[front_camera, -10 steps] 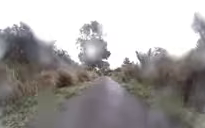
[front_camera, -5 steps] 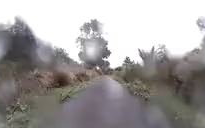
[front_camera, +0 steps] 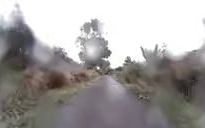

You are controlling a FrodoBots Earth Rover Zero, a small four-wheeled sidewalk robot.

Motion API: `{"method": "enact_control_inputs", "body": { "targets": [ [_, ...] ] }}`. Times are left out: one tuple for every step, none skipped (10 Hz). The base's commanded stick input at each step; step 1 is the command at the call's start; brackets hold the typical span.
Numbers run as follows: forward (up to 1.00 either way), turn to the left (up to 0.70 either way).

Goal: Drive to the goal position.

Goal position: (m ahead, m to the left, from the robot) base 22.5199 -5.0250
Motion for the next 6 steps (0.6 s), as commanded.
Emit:
{"method": "enact_control_inputs", "body": {
  "targets": [
    [0.85, 0.00],
    [0.85, 0.00],
    [0.85, 0.00],
    [0.85, 0.00],
    [0.85, 0.00],
    [0.85, 0.00]
  ]
}}
